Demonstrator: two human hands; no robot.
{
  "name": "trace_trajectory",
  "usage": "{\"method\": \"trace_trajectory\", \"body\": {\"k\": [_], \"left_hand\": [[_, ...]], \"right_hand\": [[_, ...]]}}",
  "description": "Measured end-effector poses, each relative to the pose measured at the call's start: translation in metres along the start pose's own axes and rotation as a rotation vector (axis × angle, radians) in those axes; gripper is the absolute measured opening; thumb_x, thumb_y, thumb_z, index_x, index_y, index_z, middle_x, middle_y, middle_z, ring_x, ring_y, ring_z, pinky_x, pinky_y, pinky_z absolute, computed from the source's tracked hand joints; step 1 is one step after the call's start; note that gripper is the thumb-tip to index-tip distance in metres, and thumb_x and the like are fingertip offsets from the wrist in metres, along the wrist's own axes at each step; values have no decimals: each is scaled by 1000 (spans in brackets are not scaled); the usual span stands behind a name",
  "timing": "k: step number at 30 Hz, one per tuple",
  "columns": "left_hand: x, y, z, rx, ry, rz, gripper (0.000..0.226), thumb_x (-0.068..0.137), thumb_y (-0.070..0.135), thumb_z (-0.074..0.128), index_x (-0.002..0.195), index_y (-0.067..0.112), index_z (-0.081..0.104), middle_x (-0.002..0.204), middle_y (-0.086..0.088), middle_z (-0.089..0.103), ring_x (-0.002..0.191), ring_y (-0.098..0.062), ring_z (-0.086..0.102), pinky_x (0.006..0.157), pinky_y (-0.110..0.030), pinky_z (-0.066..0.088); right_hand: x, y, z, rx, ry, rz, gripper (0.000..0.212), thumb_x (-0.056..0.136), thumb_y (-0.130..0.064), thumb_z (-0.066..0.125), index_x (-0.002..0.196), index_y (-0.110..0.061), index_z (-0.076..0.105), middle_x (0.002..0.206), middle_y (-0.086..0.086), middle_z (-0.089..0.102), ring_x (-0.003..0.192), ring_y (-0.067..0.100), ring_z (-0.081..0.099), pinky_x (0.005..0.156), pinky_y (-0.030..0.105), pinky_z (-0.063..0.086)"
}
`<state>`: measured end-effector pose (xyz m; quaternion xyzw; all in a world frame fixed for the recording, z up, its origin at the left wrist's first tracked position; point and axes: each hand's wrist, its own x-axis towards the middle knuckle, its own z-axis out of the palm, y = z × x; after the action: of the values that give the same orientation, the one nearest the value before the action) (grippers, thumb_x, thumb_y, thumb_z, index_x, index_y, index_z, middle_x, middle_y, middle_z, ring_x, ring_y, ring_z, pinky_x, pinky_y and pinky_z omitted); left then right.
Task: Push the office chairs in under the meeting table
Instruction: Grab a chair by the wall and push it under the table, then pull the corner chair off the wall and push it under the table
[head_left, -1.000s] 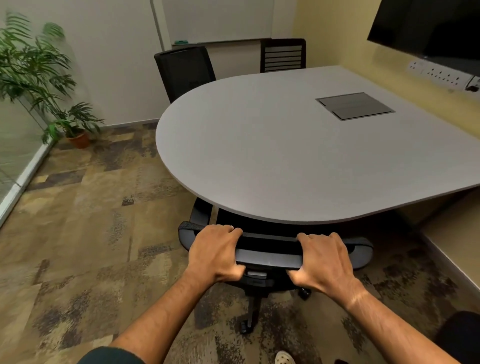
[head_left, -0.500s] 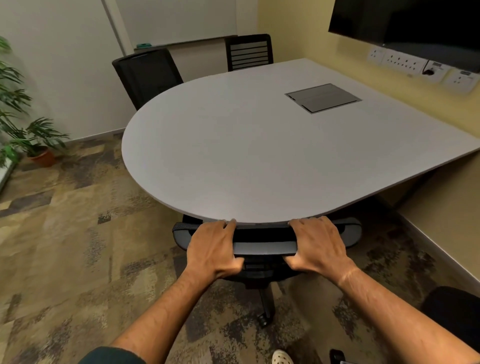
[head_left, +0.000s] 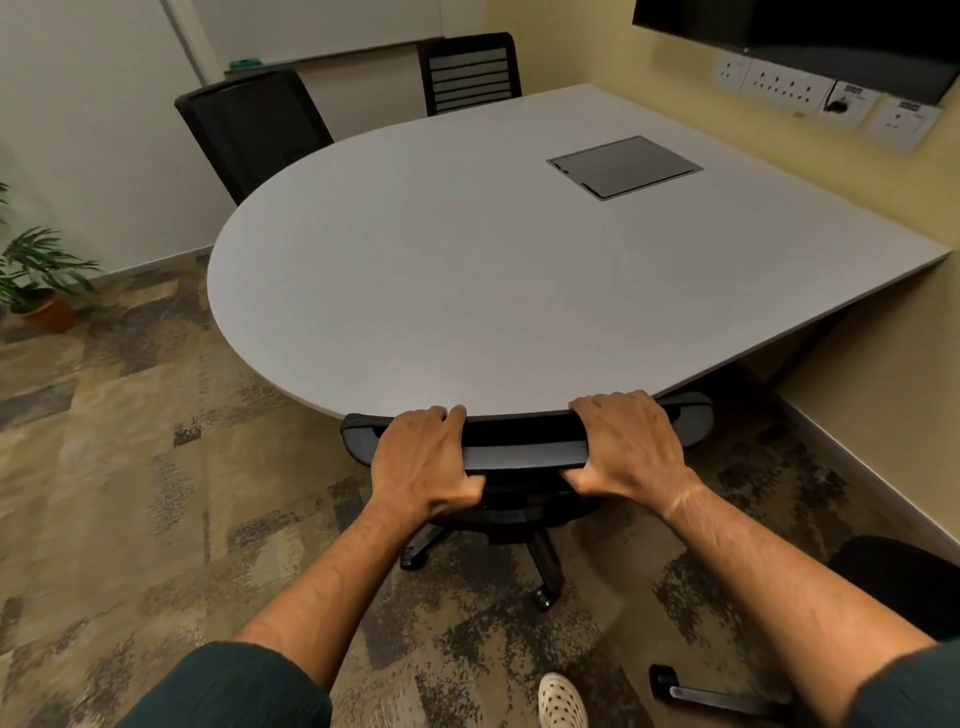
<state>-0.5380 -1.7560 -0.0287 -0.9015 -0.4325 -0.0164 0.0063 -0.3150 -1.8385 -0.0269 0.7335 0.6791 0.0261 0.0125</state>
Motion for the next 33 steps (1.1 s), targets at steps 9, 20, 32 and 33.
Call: {"method": "trace_trajectory", "body": {"k": [9, 20, 32, 33], "left_hand": [[20, -1, -1, -14, 3, 20, 66, 63, 54, 45, 114, 14, 56, 86, -2, 60, 77, -24, 55, 69, -34, 44], [21, -2, -2, -30, 3, 30, 74, 64, 54, 48, 124, 11, 52, 85, -3, 59, 75, -23, 55, 68, -34, 45], [16, 4, 4, -29, 133, 203, 108, 68, 81, 38, 145, 6, 38, 136, -29, 49, 122, -44, 49, 101, -54, 37], [16, 14, 2, -50, 144, 228, 107, 68, 80, 39, 145, 6, 38, 138, -30, 46, 125, -45, 46, 102, -56, 35]], "right_hand": [[14, 13, 4, 15, 44, -15, 84, 61, -71, 37, 114, -12, 64, 100, 4, 68, 94, 24, 62, 102, 42, 39], [16, 14, 7, 9, 66, -32, 91, 65, -69, 48, 133, -9, 54, 123, 10, 63, 115, 28, 58, 113, 46, 29], [-55, 7, -6, 140, 213, 91, 96, 74, -69, 54, 143, -3, 42, 143, 24, 47, 134, 38, 40, 115, 52, 27], [-64, 10, -8, 142, 226, 121, 96, 74, -68, 56, 143, -3, 42, 143, 24, 47, 134, 38, 40, 115, 52, 27]]}}
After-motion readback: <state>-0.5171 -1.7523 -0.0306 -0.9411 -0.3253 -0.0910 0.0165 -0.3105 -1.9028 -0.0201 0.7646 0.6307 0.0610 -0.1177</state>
